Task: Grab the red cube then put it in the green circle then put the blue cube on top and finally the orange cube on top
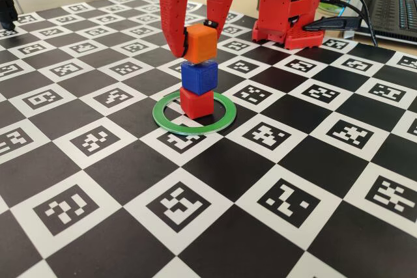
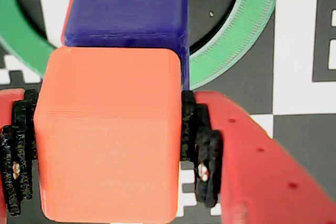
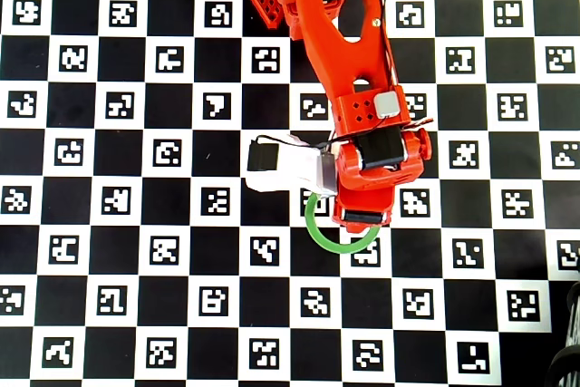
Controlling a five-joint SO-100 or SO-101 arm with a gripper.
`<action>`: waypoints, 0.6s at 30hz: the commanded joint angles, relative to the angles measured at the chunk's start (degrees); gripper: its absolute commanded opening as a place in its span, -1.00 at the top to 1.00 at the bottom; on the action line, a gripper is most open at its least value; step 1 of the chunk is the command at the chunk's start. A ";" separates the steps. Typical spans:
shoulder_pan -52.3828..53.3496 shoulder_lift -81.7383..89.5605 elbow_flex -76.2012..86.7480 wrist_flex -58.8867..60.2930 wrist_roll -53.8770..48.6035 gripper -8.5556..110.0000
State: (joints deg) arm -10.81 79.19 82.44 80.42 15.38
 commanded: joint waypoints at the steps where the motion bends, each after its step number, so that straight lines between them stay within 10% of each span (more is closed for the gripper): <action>1: -0.09 1.58 -0.26 -0.79 -0.62 0.68; 11: -0.09 1.49 1.58 -1.85 -0.53 0.67; 18: -0.09 2.11 -1.49 1.67 0.88 0.31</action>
State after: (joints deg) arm -10.81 79.10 84.38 80.33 16.00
